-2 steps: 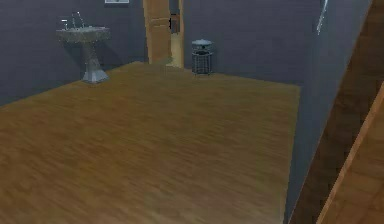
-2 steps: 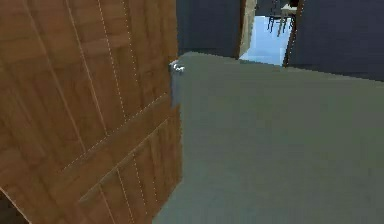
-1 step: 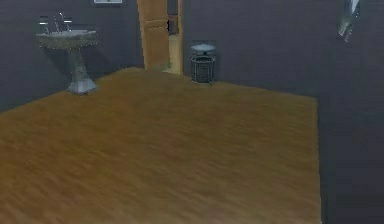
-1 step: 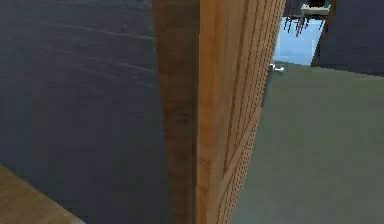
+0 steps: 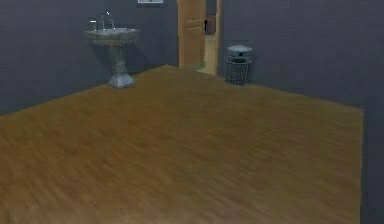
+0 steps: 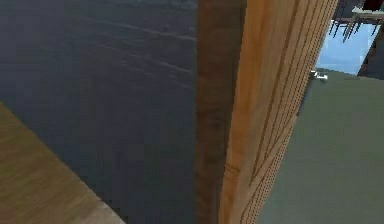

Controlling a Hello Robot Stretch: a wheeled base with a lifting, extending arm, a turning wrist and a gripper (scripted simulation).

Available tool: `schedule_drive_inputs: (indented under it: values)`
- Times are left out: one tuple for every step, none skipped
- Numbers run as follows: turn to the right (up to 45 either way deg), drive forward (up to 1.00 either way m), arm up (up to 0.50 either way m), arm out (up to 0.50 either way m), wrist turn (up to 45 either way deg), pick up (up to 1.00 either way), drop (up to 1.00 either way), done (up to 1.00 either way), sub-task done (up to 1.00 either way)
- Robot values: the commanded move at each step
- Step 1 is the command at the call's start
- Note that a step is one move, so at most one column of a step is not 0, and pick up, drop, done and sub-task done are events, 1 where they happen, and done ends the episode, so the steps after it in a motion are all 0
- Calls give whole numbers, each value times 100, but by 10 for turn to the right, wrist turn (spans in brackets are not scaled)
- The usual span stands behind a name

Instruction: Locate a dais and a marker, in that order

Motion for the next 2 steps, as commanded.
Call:
schedule_drive_inputs:
  values:
    - [0, 100, 0, 0, 0, 0, 0, 0, 0]
    - [0, 100, 0, 0, 0, 0, 0, 0, 0]
